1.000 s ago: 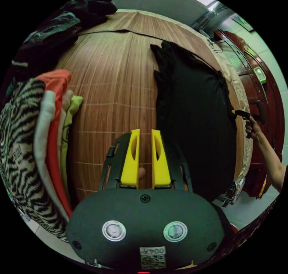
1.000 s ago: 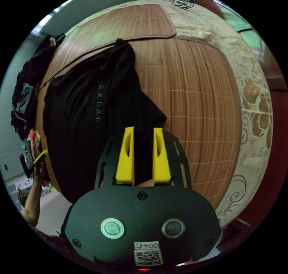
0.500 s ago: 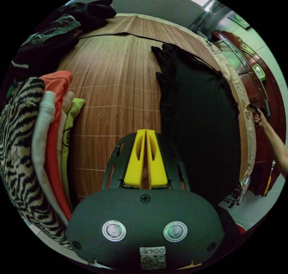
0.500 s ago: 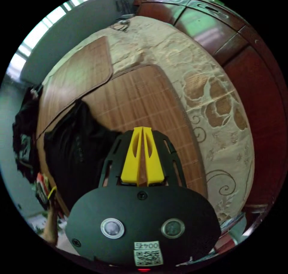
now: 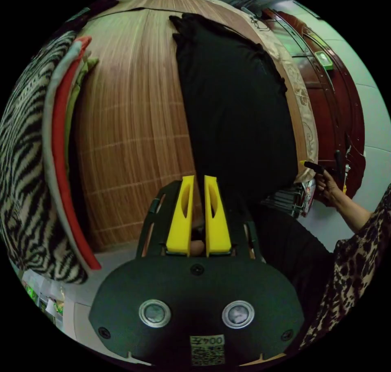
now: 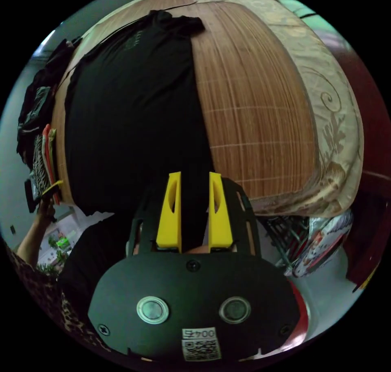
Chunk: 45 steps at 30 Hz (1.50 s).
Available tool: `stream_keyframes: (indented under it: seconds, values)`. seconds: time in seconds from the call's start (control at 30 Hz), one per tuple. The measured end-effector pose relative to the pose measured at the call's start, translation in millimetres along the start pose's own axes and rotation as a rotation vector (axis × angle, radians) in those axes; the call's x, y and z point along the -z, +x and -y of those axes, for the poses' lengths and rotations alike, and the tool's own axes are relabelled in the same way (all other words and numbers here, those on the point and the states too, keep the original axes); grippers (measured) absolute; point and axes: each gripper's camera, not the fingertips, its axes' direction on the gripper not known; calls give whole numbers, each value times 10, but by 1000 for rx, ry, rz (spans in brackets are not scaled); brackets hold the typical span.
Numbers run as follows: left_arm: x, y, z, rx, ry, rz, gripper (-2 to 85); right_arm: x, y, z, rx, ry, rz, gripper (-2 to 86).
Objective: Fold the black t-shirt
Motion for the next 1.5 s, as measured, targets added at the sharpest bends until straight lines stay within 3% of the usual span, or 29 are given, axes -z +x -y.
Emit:
stream_keyframes:
  seconds: [0.13,0.27,0.43,0.53,0.63,0.93,1.3,1.37,1.5]
  values:
    - [-149,102,-199,10,22,-35,75,-246,84,-273,-134,3,17,126]
    - [-375,190,-324,-11,-29,40,95,-477,41,-490,-180,-8,39,133]
    - [-448,182,-506,115,54,49,99,-626,-84,-693,-191,-3,34,134]
    - [-484,310,-555,109,76,104,98,-725,-234,-779,-144,-30,-37,86]
    - [-560,501,-496,64,18,302,45,-801,-393,-822,-73,-58,-88,25]
    - [-329,280,-628,69,-10,115,10,-765,-451,-1225,-42,-40,-25,2]
    - [-706,93,-807,78,-280,5,9,-1222,-683,-1720,-121,-217,-68,34]
    - [-645,45,-797,92,-271,19,8,-1191,-752,-1680,-154,-212,-141,47]
    - [-238,-30,-695,110,-154,54,7,-877,-917,-1472,-139,-69,-106,52]
